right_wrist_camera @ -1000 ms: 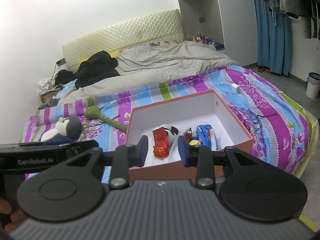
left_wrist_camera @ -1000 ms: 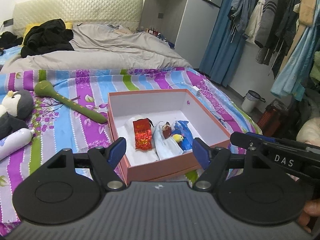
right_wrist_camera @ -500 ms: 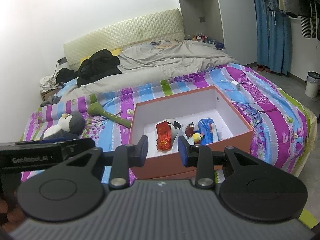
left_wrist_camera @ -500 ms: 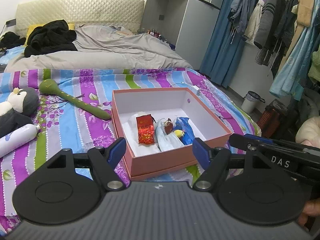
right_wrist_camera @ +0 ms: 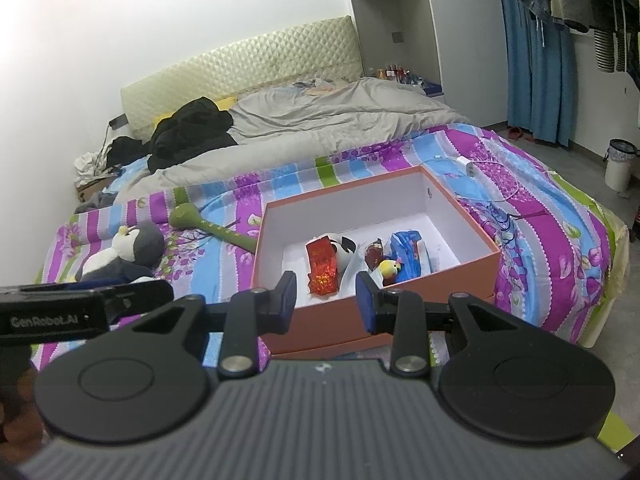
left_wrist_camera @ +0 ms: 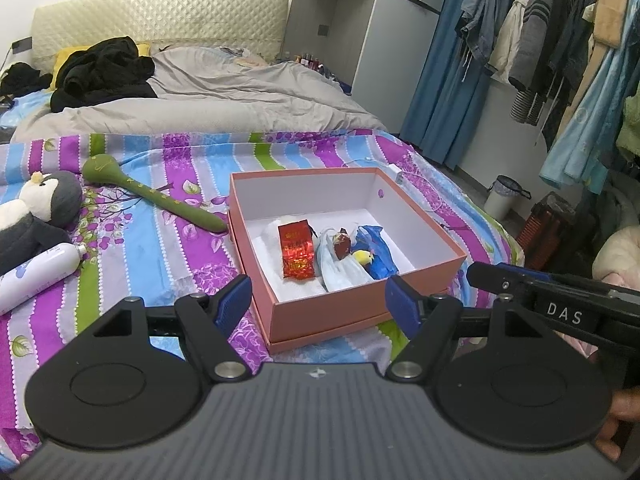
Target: Organize soft objects
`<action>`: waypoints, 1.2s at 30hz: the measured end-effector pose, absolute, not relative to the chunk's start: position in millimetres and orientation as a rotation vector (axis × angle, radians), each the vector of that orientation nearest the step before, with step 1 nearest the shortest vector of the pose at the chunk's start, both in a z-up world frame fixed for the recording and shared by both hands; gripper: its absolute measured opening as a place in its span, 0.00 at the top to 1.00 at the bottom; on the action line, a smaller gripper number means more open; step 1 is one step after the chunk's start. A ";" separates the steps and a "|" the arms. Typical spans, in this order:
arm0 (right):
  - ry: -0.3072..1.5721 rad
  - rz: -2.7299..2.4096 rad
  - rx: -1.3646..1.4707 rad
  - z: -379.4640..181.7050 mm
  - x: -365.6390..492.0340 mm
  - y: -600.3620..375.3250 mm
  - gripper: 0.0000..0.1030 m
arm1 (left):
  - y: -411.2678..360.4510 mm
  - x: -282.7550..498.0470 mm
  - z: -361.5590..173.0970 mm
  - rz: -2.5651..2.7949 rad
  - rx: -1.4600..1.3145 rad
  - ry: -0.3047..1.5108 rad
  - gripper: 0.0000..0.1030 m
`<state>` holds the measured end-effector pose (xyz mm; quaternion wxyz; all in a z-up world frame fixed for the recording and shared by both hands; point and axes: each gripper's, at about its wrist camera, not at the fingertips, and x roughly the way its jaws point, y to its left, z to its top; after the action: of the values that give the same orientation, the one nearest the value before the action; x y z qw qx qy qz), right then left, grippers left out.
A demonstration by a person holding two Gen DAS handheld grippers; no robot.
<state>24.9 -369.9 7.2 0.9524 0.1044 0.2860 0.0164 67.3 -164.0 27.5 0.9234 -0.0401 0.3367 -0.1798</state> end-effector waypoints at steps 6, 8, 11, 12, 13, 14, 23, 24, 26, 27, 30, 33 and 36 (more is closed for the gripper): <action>0.588 0.029 0.204 6.5 28.6 -366.7 0.65 | -162.8 69.6 27.3 -0.371 -0.089 0.695 0.24; 0.590 0.019 0.201 6.8 29.1 -367.5 0.62 | -160.8 71.6 26.9 -0.369 -0.096 0.700 0.24; 0.596 0.009 0.195 7.3 31.6 -367.6 0.63 | -157.6 72.2 26.8 -0.364 -0.104 0.700 0.24; 0.599 0.003 0.187 7.1 31.9 -367.3 0.63 | -157.3 72.2 26.9 -0.364 -0.102 0.701 0.24; 0.599 0.000 0.182 7.5 32.6 -367.8 0.61 | -157.0 72.6 26.8 -0.364 -0.099 0.702 0.24; 0.598 -0.008 0.175 7.1 32.9 -367.9 0.51 | -157.6 72.3 26.5 -0.364 -0.094 0.701 0.23; 0.599 -0.065 0.161 1.9 34.2 -377.8 0.15 | -162.8 73.2 28.3 -0.343 -0.034 0.676 0.00; 0.600 -0.063 0.159 1.7 33.8 -378.5 0.15 | -162.5 73.8 27.5 -0.340 -0.036 0.679 0.00; 0.601 -0.063 0.158 2.0 32.9 -378.6 0.15 | -160.7 75.9 26.1 -0.338 -0.046 0.690 0.00; 0.602 -0.066 0.159 2.0 32.7 -378.9 0.15 | -160.1 77.0 25.3 -0.334 -0.050 0.698 0.00; 0.604 -0.062 0.164 2.2 32.6 -379.3 0.15 | -156.7 79.4 23.4 -0.327 -0.065 0.712 0.00; 0.605 -0.057 0.149 3.2 32.6 -377.8 0.15 | -153.3 80.3 23.1 -0.313 -0.075 0.712 0.00; 0.606 -0.056 0.147 4.2 33.5 -376.2 0.15 | -150.9 80.8 23.1 -0.308 -0.079 0.713 0.00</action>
<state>33.5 -376.2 4.2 0.9515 0.0722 0.2979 -0.0277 80.8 -150.9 23.1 0.9248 -0.0386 0.3476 -0.1501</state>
